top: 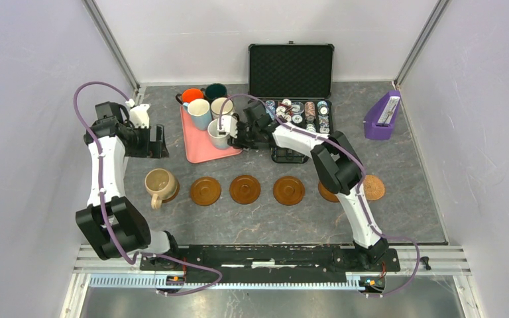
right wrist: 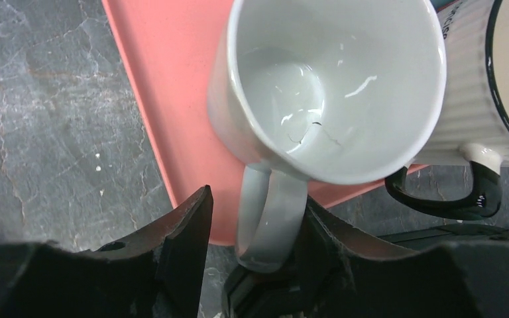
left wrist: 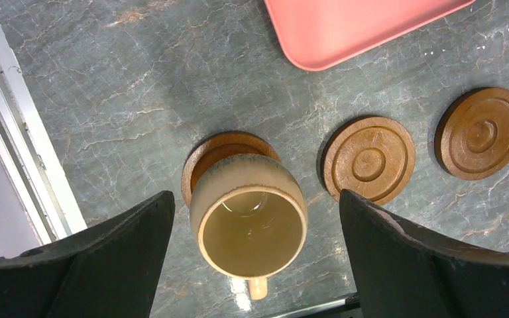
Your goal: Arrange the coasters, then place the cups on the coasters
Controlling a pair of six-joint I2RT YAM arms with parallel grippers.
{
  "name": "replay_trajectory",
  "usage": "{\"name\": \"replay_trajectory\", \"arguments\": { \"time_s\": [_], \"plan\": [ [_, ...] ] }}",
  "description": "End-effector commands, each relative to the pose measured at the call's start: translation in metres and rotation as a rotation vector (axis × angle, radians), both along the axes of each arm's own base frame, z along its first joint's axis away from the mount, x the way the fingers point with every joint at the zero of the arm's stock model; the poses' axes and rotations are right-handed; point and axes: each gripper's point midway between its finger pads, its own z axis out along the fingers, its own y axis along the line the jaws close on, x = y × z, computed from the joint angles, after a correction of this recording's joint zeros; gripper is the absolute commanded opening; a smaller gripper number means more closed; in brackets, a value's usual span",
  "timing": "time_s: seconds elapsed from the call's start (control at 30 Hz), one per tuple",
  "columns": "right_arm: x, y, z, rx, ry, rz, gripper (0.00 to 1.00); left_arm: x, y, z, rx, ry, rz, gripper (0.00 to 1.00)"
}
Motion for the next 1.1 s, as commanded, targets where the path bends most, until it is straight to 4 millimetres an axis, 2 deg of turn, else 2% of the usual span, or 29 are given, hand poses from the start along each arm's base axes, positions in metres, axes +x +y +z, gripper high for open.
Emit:
{"name": "replay_trajectory", "arguments": {
  "time_s": [0.0,0.13,0.3,0.4,0.57,0.63,0.67,0.83,1.07],
  "plan": [
    [0.016,0.008,0.021,0.011,-0.053,-0.119,0.53,0.01,0.002,0.011,0.0,-0.04,0.037,1.0],
    [0.024,0.009,0.013,-0.02,-0.066,-0.169,0.53,0.01,0.002,0.01,-0.005,-0.035,0.046,1.0],
    [0.03,0.013,0.012,-0.014,-0.06,-0.21,0.43,0.013,0.0,0.015,-0.023,-0.044,0.064,1.0],
    [0.03,0.015,0.015,-0.004,-0.059,-0.211,0.35,0.012,0.001,0.014,-0.021,-0.043,0.067,1.0],
    [0.024,0.019,0.026,0.015,-0.057,-0.175,0.11,0.013,0.001,0.013,-0.02,-0.049,0.07,1.0],
    [0.02,0.021,0.035,0.034,-0.059,-0.153,0.01,0.015,0.0,0.014,-0.029,-0.055,0.073,1.0],
    [0.019,0.022,0.041,0.046,-0.064,-0.147,0.0,0.015,-0.001,0.014,-0.034,-0.056,0.075,1.0],
    [0.016,0.027,0.078,0.137,-0.087,-0.139,0.0,0.02,-0.002,0.018,-0.052,-0.076,0.082,1.0],
    [0.011,0.031,0.147,0.323,-0.128,-0.151,0.0,0.025,-0.005,0.026,-0.061,-0.109,0.073,1.0]
  ]
}}
